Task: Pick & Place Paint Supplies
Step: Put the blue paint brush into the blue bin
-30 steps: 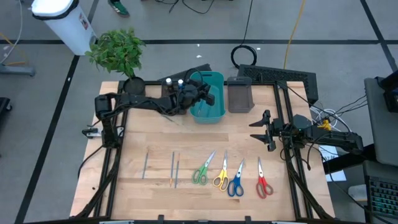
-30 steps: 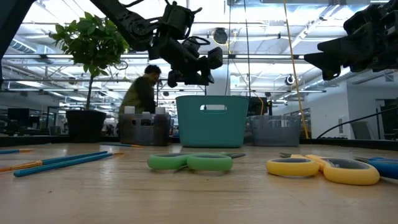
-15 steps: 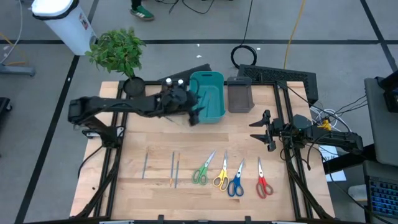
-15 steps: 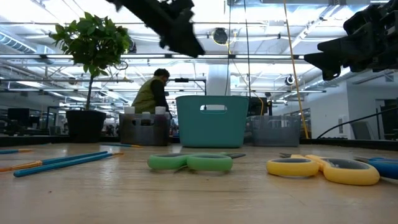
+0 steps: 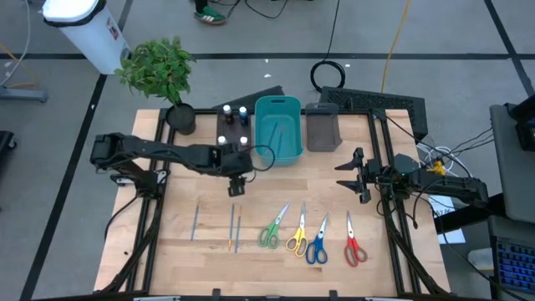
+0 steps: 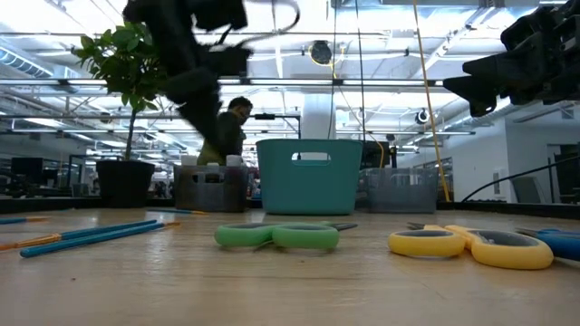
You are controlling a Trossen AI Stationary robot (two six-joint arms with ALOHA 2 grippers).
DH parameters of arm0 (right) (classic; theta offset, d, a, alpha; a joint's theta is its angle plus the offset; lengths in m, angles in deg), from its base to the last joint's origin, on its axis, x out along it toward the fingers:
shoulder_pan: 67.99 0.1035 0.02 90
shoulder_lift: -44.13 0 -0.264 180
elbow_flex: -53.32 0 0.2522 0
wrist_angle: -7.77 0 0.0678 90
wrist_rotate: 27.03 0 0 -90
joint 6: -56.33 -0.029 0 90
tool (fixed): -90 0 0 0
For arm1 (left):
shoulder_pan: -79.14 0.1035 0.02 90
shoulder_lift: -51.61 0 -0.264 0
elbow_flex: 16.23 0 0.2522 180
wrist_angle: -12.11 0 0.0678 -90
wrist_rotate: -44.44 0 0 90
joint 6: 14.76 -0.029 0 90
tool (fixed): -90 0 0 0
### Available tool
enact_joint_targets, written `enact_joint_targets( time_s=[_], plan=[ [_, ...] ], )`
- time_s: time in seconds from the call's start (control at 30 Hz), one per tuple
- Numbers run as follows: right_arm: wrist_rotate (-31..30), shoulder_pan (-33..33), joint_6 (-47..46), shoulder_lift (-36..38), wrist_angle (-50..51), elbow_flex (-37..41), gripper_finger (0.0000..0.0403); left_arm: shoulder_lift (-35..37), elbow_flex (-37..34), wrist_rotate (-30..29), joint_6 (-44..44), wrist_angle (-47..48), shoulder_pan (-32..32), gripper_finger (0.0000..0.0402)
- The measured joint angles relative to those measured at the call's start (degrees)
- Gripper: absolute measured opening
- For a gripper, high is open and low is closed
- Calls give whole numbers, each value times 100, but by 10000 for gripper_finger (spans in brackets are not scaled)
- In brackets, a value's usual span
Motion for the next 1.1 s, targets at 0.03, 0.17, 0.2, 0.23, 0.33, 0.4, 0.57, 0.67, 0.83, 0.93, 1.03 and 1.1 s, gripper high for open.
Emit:
enact_joint_targets(
  time_s=[0.03, 0.17, 0.2, 0.23, 0.33, 0.4, 0.57, 0.67, 0.83, 0.93, 1.03, 1.1],
  plan=[
    [1, 2, 0, 0, 15, 0, 212, 4, -140, 46, 58, -46, 43, 253],
    [2, 1, 0, -2, 10, 0, 212, 0, -686, 88, 54, -668, 192, 253],
    [2, 1, 0, -2, 8, 0, 212, 4, -794, 105, 12, -772, 236, 253],
    [2, 2, 0, -2, 3, 1, 212, 4, -890, 152, -47, -929, 279, 253],
    [2, 0, 0, -2, 6, 1, 212, 3, -1170, 252, -271, -1423, 407, 253],
    [2, 2, 0, -2, 6, 0, 212, 2, -1276, 285, -362, -1561, 477, 253],
    [2, 1, 0, -2, 6, 0, 212, 7, -1440, 389, -414, -1617, 684, 253],
    [2, 2, 0, -2, 6, -1, 212, 7, -1502, 444, -420, -1706, 788, 253],
    [2, 0, 0, -2, 6, 1, 212, 7, -1619, 681, -560, -1870, 880, 253],
    [2, 2, 0, -2, 6, 0, 212, 7, -1727, 693, -703, -2033, 887, 253],
    [2, 0, 0, -2, 6, 0, 212, 7, -1854, 702, -738, -2252, 898, 253],
    [2, 2, 0, -2, 6, 1, 212, 7, -1932, 699, -733, -2333, 942, 253]
  ],
)
